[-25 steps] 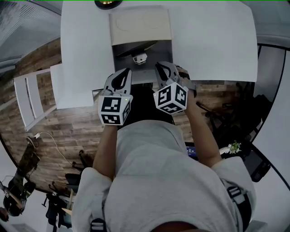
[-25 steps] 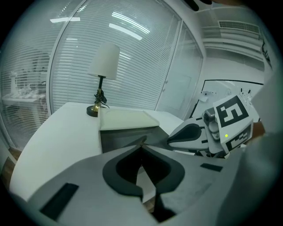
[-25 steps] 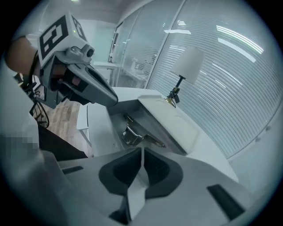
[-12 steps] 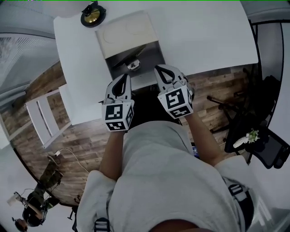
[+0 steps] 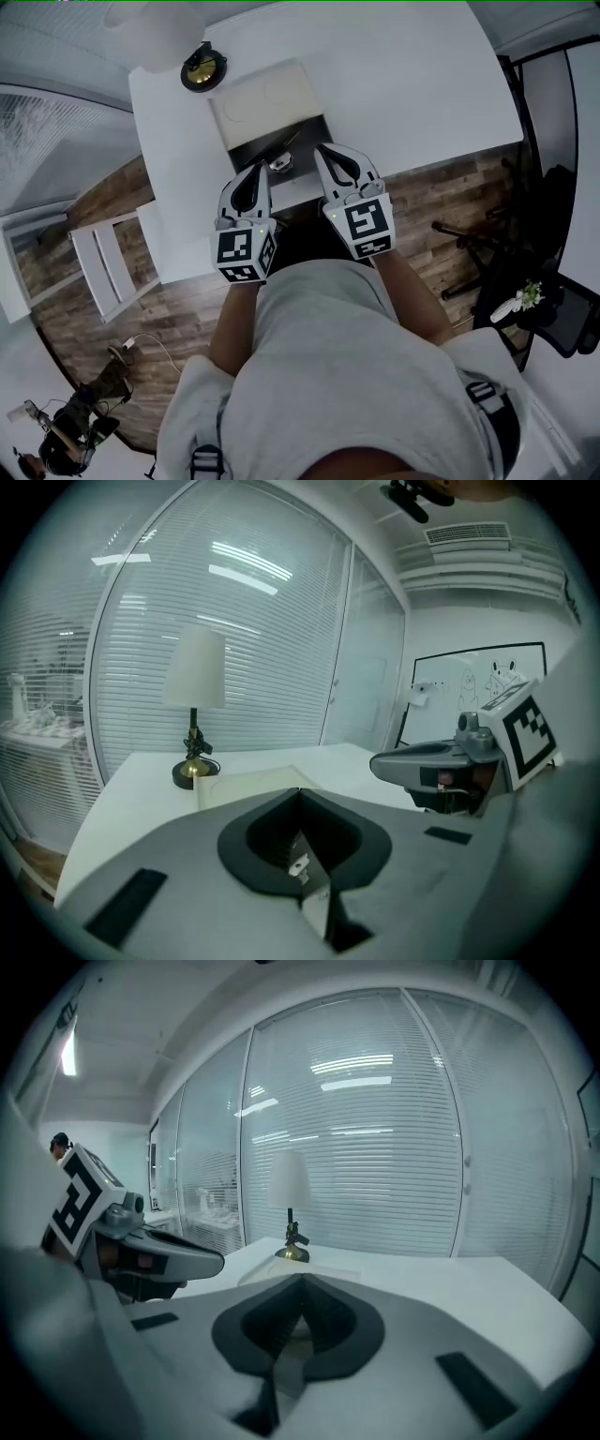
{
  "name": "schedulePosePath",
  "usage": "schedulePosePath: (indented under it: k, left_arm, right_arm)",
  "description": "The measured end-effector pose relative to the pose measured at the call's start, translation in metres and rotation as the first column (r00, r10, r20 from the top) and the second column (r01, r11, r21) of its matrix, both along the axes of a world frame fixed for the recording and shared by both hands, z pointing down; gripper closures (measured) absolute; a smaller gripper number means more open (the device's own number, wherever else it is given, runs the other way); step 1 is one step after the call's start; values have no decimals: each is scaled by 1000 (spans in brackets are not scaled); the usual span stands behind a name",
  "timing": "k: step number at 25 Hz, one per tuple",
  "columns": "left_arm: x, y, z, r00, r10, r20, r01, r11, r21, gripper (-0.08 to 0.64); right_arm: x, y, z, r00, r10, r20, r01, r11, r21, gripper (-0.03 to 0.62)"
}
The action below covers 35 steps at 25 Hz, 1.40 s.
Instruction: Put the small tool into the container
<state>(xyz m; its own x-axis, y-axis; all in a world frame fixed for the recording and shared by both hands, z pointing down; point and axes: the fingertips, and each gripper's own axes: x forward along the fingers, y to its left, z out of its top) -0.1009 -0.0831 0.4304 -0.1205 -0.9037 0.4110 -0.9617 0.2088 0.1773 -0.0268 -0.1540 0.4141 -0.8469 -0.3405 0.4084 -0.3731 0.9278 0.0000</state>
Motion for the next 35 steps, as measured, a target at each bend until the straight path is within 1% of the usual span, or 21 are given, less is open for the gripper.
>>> schedulePosePath:
  k: [5, 12, 16, 22, 26, 30, 35]
  left_arm:
    - [-8, -1, -26, 999, -19, 30, 18, 998, 54, 537]
    - [-14, 3, -69, 997, -48, 60, 40, 990, 133, 537]
    - [-19, 5, -99, 994, -72, 81, 54, 978, 199, 537]
    - [-29, 11, -141, 985, -121, 119, 82, 955, 286, 537]
    - [-38, 10, -159, 984, -145, 106, 103, 939, 328, 537]
    - [-44, 14, -169, 977, -164, 133, 110, 933, 342, 537]
    - [-45, 29, -161, 975, -186, 120, 139, 937, 320, 537]
  right_arm:
    - [-7, -4, -30, 998, 22, 53, -25, 998, 53, 568]
    - [-12, 4, -82, 985, 21, 170, -37, 995, 91, 568]
    - [-12, 7, -104, 979, -3, 206, -25, 991, 130, 568]
    - [-16, 8, -142, 966, -25, 259, -22, 984, 177, 568]
    - [-21, 10, -162, 962, -53, 266, -13, 971, 238, 568]
    - [-26, 10, -173, 957, -60, 283, -14, 968, 251, 568]
    - [-38, 18, -167, 956, -83, 281, 16, 972, 233, 568]
